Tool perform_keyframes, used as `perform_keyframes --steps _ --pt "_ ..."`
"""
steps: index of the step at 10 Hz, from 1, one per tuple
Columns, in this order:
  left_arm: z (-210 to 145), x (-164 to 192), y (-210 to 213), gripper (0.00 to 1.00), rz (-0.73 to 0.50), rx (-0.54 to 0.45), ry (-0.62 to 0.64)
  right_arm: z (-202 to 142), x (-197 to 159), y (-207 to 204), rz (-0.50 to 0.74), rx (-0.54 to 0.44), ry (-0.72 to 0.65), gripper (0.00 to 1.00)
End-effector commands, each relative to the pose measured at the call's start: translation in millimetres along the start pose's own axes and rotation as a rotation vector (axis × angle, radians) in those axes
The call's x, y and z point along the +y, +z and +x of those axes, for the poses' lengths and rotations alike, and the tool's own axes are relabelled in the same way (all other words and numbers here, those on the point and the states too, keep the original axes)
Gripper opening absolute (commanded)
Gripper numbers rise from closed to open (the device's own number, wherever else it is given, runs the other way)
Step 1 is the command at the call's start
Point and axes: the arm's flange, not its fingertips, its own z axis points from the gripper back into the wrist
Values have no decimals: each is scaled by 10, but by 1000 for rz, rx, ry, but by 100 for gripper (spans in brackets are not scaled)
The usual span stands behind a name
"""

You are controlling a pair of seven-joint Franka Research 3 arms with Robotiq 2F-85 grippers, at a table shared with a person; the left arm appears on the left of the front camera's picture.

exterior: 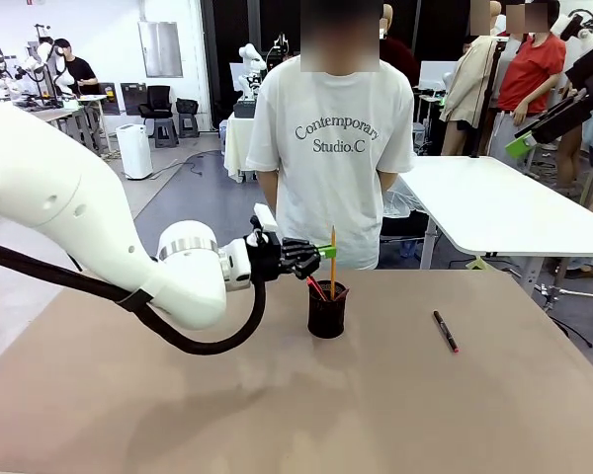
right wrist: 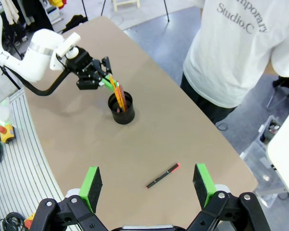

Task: Place the pens into the pen holder.
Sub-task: Pick up a writing instrument from the table and place it into the Pen holder.

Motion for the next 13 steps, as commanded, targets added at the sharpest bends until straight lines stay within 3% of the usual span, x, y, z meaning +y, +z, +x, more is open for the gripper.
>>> perform_keyframes --steps 1,2,7,8,13 --pt "-181 -132 3 0 -5 22 -38 7 -2 9 5 -16 3 100" --pt "-226 -144 6 0 -1 31 -33 7 -2 9 5 -16 3 100" --pt "-94 -110 118 95 24 15 -55 7 -2 9 5 -16 3 100" --pt "-18 -92 184 100 32 12 -55 7 -2 9 5 -16 3 100" --pt "354 63 642 100 29 -4 -126 7 -2 9 5 -16 3 100"
